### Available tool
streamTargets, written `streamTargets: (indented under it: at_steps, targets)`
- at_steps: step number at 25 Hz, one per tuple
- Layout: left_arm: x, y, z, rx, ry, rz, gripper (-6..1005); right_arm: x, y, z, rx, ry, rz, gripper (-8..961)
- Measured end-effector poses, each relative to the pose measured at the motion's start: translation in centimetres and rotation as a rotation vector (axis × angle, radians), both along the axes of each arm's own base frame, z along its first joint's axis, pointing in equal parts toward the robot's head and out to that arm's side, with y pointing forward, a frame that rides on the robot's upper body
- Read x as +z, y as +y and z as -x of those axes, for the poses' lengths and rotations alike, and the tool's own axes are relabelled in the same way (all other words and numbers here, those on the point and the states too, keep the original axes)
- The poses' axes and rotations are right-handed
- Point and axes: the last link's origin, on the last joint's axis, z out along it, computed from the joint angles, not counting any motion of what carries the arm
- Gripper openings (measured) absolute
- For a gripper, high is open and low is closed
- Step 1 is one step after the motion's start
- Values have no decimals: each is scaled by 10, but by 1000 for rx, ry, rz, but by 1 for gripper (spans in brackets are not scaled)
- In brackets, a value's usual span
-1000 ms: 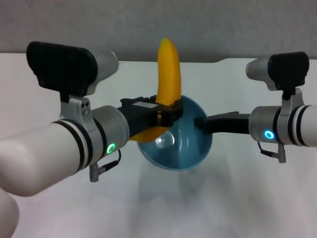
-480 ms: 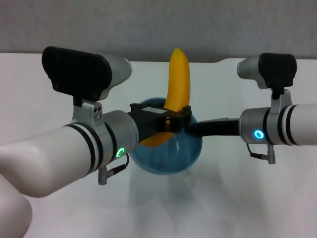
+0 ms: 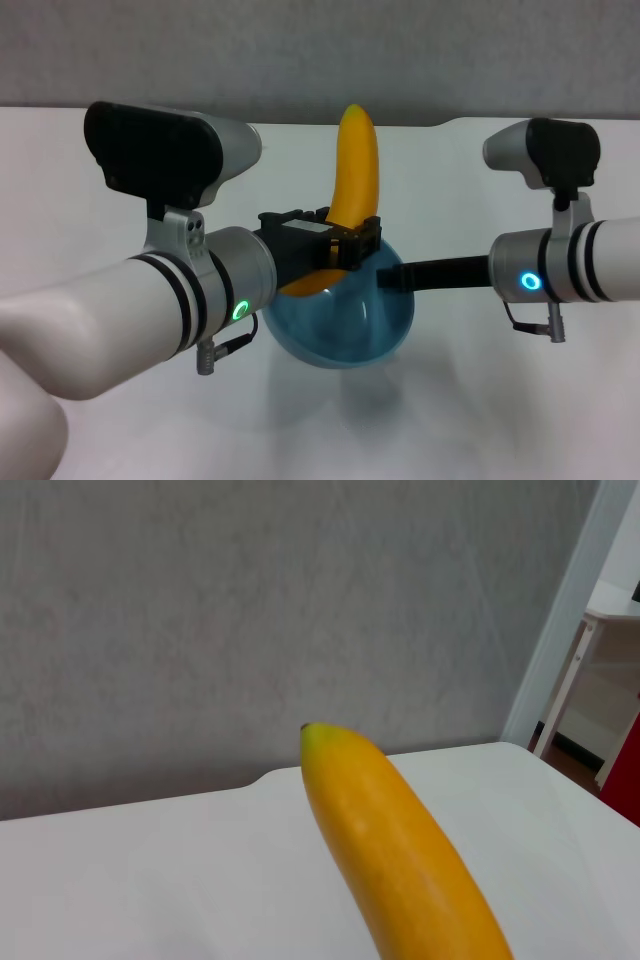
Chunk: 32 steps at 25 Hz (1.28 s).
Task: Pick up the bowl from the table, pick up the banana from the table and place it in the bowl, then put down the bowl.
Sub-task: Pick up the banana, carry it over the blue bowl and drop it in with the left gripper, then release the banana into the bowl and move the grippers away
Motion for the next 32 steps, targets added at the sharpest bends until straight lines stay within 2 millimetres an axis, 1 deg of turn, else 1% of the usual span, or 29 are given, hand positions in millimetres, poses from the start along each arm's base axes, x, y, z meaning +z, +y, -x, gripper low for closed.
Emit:
streamTargets:
  at_steps: [9,18,21,23,26,28,29,32]
  targets:
    - [-12,-1,-1,-31,30,26,612,3,1,0,-8,8,8,71]
    - [-13,0,0,-37,35,25,623,5,1,-2,-17,12,9,73]
    - [-12,0,0,-35,35,21,730,5,1,-7,-34,7,15,73]
    - [-9,2,1,-34,38,9,802,5,-1,-13,-51,-2,24,74]
    - [-1,5,9,-20,62,-27,855,8,-2,-24,-75,-27,36,74]
    - [7,7,15,-5,71,-56,891,11,0,-27,-89,-40,39,75]
    - [15,9,22,15,75,-85,891,13,1,-27,-94,-46,41,75]
    - [25,12,37,58,87,-122,890,19,7,-25,-101,-87,54,76]
